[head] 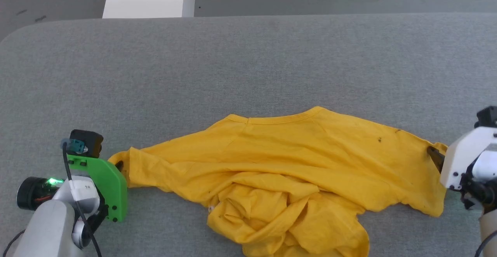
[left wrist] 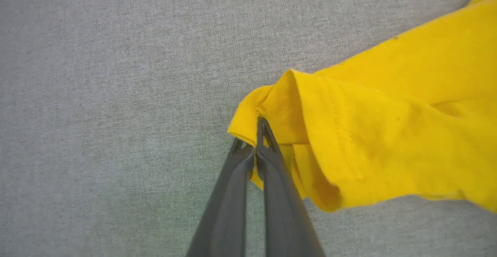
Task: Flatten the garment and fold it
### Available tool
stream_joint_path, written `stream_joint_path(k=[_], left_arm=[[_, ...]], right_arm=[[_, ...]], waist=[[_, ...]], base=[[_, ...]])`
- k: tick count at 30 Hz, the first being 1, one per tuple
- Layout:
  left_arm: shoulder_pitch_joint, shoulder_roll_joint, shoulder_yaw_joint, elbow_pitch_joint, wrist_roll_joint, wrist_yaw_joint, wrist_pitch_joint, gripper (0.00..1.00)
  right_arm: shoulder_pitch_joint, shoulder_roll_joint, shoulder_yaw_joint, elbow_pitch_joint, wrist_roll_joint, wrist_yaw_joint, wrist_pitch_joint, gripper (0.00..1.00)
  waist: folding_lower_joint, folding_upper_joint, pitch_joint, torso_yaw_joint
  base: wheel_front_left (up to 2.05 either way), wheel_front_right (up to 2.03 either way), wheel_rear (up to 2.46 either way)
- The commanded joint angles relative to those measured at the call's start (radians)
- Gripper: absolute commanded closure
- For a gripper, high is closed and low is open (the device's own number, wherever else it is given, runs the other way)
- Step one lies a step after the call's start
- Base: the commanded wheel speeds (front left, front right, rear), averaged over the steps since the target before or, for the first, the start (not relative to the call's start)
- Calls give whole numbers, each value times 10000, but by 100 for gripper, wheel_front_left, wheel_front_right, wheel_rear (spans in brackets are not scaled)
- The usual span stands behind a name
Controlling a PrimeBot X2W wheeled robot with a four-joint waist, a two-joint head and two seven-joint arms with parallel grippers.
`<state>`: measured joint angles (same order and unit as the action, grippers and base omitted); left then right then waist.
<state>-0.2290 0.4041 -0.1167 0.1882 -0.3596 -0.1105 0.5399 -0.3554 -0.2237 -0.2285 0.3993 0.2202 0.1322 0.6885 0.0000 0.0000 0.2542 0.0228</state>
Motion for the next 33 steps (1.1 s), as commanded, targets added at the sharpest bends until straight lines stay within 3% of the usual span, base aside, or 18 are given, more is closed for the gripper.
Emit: stream_joint_path(k=[1, 4, 9, 15, 21, 33], left_arm=[[-187, -9, -30, 65, -116, -37, -8, 100], [-239, -6, -113, 107, -178, -55, 9, 100], [-579, 101, -265, 9, -217, -105, -357, 100], [-1989, 750, -368, -146, -25, -165, -1227, 100], [-4031, 1195, -28, 50, 110, -108, -1872, 100], [-8581, 1426, 1069, 377, 558, 1144, -3387, 100]], right_arm=[[62, 52, 166, 237, -3, -15, 740, 33], [181, -19, 455, -5, -104, -15, 1860, 100], [131, -251, 650, -935, -243, -15, 2102, 100], [-973, -893, 1274, -1809, -575, -15, 847, 100], [-3103, -1550, 1980, -1851, -799, -15, 46, 100], [-8305, -1933, 2467, -1388, -2177, -15, -1737, 100]], waist=[[0, 0, 26, 66], [0, 0, 16, 97], [0, 0, 57, 74], [0, 0, 247, -41], [0, 0, 795, -248], [0, 0, 2557, -664]], base=[[0, 0, 0], [0, 0, 0], [0, 0, 0], [0, 0, 0], [0, 0, 0], [0, 0, 0]])
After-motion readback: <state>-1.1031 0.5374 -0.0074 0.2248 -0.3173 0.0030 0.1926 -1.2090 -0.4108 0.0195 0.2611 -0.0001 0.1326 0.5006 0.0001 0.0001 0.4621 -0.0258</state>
